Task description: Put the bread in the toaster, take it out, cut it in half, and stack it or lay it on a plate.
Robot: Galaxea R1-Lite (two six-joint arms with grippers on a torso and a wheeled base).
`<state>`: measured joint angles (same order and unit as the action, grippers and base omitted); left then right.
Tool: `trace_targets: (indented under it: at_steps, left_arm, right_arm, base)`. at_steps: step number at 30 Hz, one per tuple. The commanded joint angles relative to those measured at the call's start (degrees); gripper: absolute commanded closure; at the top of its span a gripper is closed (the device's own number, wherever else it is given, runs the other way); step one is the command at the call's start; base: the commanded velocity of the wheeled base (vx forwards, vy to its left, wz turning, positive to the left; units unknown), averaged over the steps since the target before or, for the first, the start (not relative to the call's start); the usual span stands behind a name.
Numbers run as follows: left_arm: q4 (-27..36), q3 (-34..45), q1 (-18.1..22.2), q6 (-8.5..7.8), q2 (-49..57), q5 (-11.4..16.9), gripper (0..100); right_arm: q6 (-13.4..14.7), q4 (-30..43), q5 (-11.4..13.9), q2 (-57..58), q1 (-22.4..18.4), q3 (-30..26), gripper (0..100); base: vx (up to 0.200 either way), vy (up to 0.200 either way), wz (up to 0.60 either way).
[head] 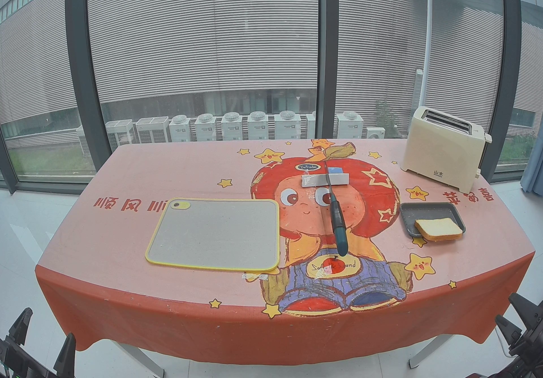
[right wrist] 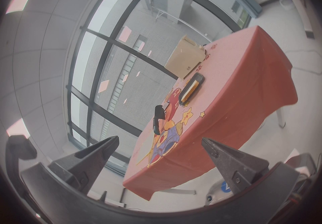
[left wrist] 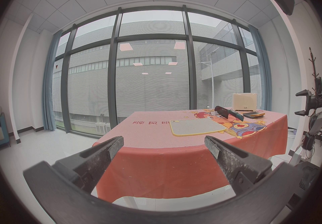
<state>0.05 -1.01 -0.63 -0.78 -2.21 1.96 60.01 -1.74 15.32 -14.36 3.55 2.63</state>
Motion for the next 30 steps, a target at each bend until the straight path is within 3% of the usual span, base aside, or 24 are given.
trace_targets:
  at_steps: [1,6,11,21,30]
  left_arm:
    - [0.0,1.0,0.0,-0.01,-0.1,0.0,0]
    - [0.0,1.0,0.0,-0.01,-0.1,0.0,0]
    - [0.0,1.0,-0.1,-0.01,-0.1,0.0,0]
    - [0.0,1.0,-0.1,-0.01,-0.1,0.0,0]
    - [0.0,1.0,0.0,-0.01,-0.1,0.0,0]
  right_arm:
    - [2.6,-0.3,0.3,-1.7,2.9,0.2,0]
    - [4.8,-3.4,0.3,-2.8,5.5,0.2,0]
    - [6.2,-7.7,0.2,-7.7,5.4,0.3,0]
    - [13.4,-18.2,0.1,-19.7,4.5,0.6,0]
    - [14.1,-26.9,0.1,-30.6,0.1,0.3,0]
  base:
    - [0.000,0.000,0.00]
    - [0.000,0.000,0.00]
    - [0.000,0.000,0.00]
    - [0.000,0.000,0.00]
    - [0.000,0.000,0.00]
